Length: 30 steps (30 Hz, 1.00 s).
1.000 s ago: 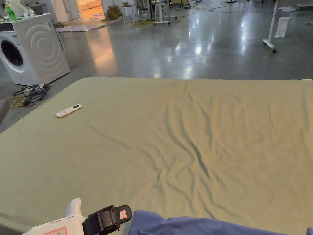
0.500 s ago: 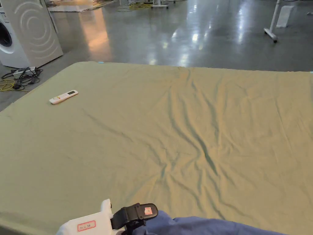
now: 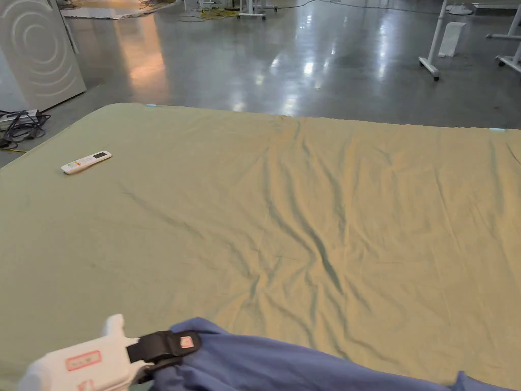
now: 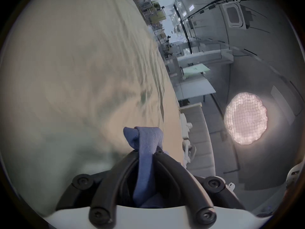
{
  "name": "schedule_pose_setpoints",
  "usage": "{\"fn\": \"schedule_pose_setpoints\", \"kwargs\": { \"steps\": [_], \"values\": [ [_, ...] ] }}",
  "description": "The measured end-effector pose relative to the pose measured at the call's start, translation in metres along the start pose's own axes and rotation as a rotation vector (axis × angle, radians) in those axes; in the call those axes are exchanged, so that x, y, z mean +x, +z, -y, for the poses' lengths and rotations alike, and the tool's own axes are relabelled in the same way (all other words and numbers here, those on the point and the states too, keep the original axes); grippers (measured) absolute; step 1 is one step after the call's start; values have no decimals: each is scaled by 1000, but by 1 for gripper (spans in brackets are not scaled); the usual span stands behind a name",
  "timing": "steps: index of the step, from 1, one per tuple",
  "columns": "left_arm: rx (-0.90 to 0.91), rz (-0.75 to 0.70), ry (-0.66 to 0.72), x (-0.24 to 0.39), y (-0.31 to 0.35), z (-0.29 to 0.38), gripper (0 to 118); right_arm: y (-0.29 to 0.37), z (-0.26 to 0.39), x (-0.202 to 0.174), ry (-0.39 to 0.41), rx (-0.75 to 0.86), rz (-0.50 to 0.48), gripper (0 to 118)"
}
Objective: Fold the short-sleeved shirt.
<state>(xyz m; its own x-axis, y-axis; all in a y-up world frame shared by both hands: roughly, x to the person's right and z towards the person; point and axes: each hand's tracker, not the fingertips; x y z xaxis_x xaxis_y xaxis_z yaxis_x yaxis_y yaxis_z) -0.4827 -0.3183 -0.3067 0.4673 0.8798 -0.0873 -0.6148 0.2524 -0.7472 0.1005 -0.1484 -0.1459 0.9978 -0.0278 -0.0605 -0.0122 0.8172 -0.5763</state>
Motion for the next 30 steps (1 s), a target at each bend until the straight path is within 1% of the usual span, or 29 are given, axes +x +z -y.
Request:
{"fn": "schedule_pose_setpoints", "kwargs": {
  "steps": [2, 3, 4, 6, 7, 8, 10, 11, 13, 15, 17, 18, 20, 21, 23, 25, 26, 27, 28, 29, 30],
  "values": [
    [25, -92, -57, 11, 21, -11, 9, -2, 2, 2, -7, 1, -11, 0],
    [1, -153, -126, 26, 26, -14, 9, -3, 3, 3, -9, 2, -17, 0],
    [-12, -162, -178, 39, 29, -16, 9, -3, 5, 4, -11, 2, -20, 0],
    [-45, -61, -170, 66, 21, -4, 9, -5, 8, 5, -25, -6, -29, 0],
    [-33, -38, -192, 83, 14, 7, 9, -5, 10, 6, -32, -8, -35, 0],
    [-27, -28, -207, 101, 1, 22, 9, -4, 12, 7, -37, -6, -41, 0],
    [-83, -12, -250, 133, -29, 50, 9, 0, 14, 9, -38, -3, -38, 0],
    [-88, -38, -323, 149, -45, 65, 9, 4, 16, 10, -32, 3, -26, 0],
    [-155, -100, -458, 163, -87, 93, 9, 13, 20, 16, -24, 3, -6, 0],
    [-153, -185, -513, 175, -122, 125, 9, 22, 24, 24, -39, 12, 13, 0],
    [-239, -167, -492, 175, -154, 147, 9, 27, 30, 35, -84, 17, -5, 0],
    [-240, -172, -477, 174, -168, 158, 9, 30, 34, 40, -97, 18, -1, 0],
    [-281, -236, -475, 172, -193, 170, 9, 32, 40, 49, -109, 11, 24, 0],
    [-299, -281, -481, 168, -204, 175, 11, 32, 43, 54, -115, 4, 42, 0],
    [-335, -334, -504, 165, -216, 181, 22, 33, 48, 62, -118, -11, 60, 0],
    [-342, -257, -464, 175, -206, 179, 48, 35, 53, 69, -120, -11, 60, 0],
    [-294, -196, -451, 182, -193, 176, 60, 37, 55, 71, -125, -7, 60, 0],
    [-232, -101, -441, 189, -177, 171, 69, 38, 57, 74, -135, -3, 58, 0],
    [-185, -23, -416, 194, -161, 163, 71, 38, 58, 76, -149, 1, 52, 0],
    [-125, 20, -348, 194, -145, 158, 71, 37, 61, 77, -159, 4, 43, 0],
    [-58, 18, -276, 190, -133, 158, 71, 37, 63, 78, -157, 9, 38, 0]
  ]
}}
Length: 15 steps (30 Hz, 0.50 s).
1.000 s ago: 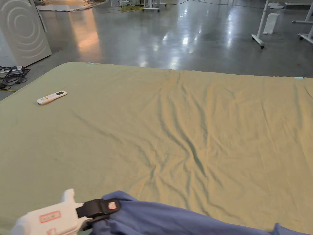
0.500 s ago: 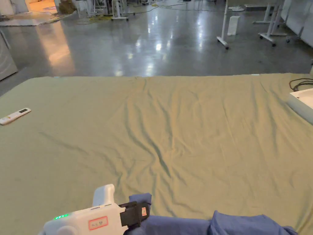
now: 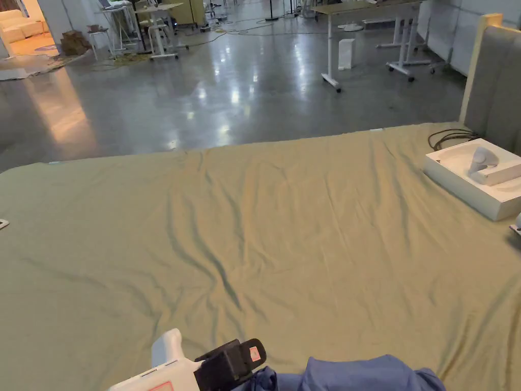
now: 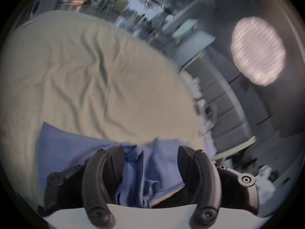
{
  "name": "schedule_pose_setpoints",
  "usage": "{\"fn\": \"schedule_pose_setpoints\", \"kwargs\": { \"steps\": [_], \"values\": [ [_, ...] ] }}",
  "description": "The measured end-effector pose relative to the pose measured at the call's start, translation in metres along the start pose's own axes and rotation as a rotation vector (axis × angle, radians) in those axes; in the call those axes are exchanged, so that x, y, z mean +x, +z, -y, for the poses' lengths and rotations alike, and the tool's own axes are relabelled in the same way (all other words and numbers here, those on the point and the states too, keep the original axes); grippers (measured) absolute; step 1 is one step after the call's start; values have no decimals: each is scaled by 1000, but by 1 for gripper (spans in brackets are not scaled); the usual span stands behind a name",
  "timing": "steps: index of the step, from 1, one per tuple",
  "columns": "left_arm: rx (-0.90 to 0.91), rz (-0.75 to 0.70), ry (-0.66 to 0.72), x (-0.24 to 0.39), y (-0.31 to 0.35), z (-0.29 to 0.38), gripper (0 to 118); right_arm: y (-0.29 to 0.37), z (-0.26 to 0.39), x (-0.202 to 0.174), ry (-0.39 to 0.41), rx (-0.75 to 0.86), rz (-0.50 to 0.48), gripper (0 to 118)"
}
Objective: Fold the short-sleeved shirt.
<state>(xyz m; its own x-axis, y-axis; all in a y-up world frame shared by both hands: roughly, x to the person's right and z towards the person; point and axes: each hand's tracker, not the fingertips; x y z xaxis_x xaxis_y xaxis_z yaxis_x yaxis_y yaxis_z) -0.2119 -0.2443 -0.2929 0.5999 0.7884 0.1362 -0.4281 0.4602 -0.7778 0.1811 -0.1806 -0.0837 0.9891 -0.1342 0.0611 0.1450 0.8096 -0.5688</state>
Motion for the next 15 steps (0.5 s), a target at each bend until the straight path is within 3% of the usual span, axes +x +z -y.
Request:
{"fn": "schedule_pose_setpoints", "kwargs": {
  "steps": [2, 3, 4, 5, 6, 8, 9, 11, 13, 15],
  "values": [
    [47, -6, 84, -13, 12, 4, 70, 1, 1, -2, 9, 3, -6, 0],
    [38, -12, 99, -22, 12, 8, 54, 2, 2, -6, 18, 1, -6, 0],
    [-6, -44, 85, -29, 4, 13, 28, 2, 3, -8, 26, 1, -9, 0],
    [-40, -90, 100, -34, -5, 19, 10, 3, 4, -9, 33, -4, -15, 0],
    [-70, -112, 122, -44, -18, 26, 9, 3, 4, -9, 44, -12, -16, 0],
    [-160, 32, 204, -54, -42, 41, 9, 5, 7, -15, 79, -22, 13, 0],
    [-215, 25, 225, -55, -59, 50, 9, 6, 7, -16, 93, -29, 21, 0],
    [-329, -149, 94, -54, -94, 68, 9, 6, 9, -17, 102, -39, 26, 0],
    [-322, -105, 7, -50, -108, 78, 8, 7, 9, -17, 110, -44, 29, 0],
    [-311, -171, -68, -36, -110, 79, 2, 6, 10, -19, 114, -46, 38, 0]
  ]
}}
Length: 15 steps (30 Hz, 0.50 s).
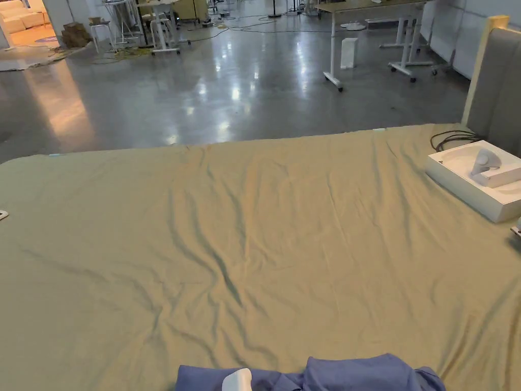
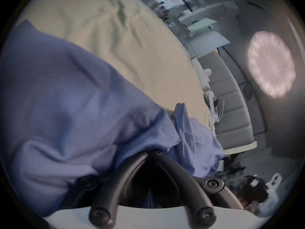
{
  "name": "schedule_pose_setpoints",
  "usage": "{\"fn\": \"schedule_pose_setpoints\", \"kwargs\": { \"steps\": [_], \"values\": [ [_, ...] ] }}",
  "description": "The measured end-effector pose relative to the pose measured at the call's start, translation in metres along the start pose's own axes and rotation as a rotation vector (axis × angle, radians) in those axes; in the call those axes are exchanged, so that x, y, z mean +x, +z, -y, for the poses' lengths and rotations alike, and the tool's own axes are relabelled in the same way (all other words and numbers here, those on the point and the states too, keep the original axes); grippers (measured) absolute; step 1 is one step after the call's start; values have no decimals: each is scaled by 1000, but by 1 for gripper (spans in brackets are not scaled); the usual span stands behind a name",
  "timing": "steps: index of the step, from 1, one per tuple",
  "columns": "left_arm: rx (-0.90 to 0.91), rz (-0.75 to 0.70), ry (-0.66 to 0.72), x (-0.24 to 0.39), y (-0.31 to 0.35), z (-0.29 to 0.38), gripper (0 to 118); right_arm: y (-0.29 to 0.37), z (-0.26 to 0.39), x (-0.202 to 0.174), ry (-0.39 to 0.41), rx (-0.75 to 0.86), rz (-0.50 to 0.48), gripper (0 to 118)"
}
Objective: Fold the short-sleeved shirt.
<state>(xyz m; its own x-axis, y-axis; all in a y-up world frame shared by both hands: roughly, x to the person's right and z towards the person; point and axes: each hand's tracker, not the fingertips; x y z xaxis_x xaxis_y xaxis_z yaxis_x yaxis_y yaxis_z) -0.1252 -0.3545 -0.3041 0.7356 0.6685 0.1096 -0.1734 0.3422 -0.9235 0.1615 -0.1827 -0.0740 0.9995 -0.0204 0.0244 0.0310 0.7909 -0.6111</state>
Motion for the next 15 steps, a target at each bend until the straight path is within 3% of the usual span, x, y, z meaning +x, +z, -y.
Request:
{"fn": "schedule_pose_setpoints", "kwargs": {
  "steps": [4, 6, 7, 8, 9, 10, 15],
  "values": [
    [-12, 50, 3, 0, 24, -9, 2, -4, -2, -2, -4, -3, -13, 0],
    [95, 93, -6, 1, 61, -13, 5, -4, -3, -4, -2, 1, -18, 0],
    [145, 126, -28, -4, 81, -20, 18, -5, -3, -5, -9, 3, -31, 0],
    [167, 162, -26, -9, 100, -27, 59, -7, -3, -4, -19, 5, -51, 0],
    [168, 188, -9, -20, 120, -35, 92, -9, -3, -5, -27, 6, -62, 0],
    [195, 210, 8, -31, 139, -40, 110, -10, -3, -5, -32, 5, -70, 0],
    [210, 195, 208, -121, 182, -62, 111, -12, -6, -11, -29, -4, -88, 0]
  ]
}}
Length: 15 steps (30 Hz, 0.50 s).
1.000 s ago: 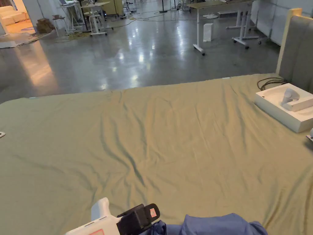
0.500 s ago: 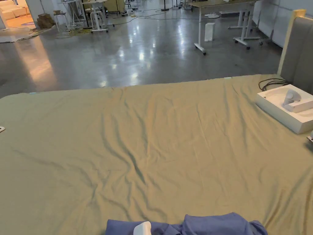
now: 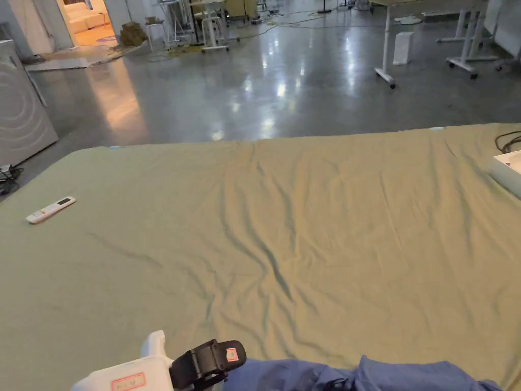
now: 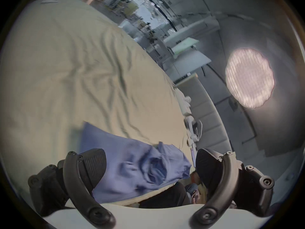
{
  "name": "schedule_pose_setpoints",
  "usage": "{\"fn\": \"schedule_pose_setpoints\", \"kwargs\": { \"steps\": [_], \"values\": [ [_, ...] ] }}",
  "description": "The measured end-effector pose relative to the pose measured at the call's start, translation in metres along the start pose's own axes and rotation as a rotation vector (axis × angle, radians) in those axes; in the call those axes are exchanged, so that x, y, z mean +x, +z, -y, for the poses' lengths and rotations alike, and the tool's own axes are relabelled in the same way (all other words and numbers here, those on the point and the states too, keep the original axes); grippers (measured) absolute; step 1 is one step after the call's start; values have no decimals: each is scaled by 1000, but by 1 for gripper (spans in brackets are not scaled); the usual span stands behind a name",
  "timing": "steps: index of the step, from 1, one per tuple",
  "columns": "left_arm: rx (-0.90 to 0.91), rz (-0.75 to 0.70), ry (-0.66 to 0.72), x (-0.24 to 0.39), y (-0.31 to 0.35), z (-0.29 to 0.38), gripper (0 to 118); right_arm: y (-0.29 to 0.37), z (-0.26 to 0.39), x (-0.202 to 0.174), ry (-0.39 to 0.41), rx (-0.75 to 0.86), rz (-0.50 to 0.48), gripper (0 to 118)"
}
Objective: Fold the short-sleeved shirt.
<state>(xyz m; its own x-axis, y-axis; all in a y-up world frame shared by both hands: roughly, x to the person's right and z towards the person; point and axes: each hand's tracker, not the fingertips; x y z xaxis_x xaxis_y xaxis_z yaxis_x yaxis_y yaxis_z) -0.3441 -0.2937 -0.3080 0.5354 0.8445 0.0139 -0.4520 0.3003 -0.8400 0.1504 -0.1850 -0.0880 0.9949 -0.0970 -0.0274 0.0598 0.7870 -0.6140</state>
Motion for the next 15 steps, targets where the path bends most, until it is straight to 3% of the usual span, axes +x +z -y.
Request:
{"fn": "schedule_pose_setpoints", "kwargs": {
  "steps": [2, 5, 7, 8, 9, 11, 13, 14, 15],
  "values": [
    [-24, -18, 104, -35, 3, -6, 111, 3, -4, -1, -29, -6, -2, 0],
    [-76, 72, 222, -65, -14, -2, 111, 13, -10, -3, -48, 28, -10, 0],
    [-110, 87, 209, -72, -35, -1, 111, 13, -14, -1, -52, 24, -9, 0],
    [-103, 74, 191, -34, -34, 17, 107, 12, -16, -1, -46, 20, 0, 0],
    [-90, 93, 181, -30, -39, 17, 100, 12, -19, -4, -33, 14, 20, 0],
    [-151, 153, 253, -25, -58, 13, 63, 14, -20, -7, -20, 12, 34, 0],
    [-217, 37, 190, -20, -72, 17, 58, 15, -21, -10, -25, 8, 27, 0],
    [-209, 63, 149, -17, -75, 20, 51, 16, -21, -11, -26, 4, 23, 0],
    [-207, 71, 202, -18, -75, 18, 44, 17, -20, -14, -21, -1, 28, 0]
  ]
}}
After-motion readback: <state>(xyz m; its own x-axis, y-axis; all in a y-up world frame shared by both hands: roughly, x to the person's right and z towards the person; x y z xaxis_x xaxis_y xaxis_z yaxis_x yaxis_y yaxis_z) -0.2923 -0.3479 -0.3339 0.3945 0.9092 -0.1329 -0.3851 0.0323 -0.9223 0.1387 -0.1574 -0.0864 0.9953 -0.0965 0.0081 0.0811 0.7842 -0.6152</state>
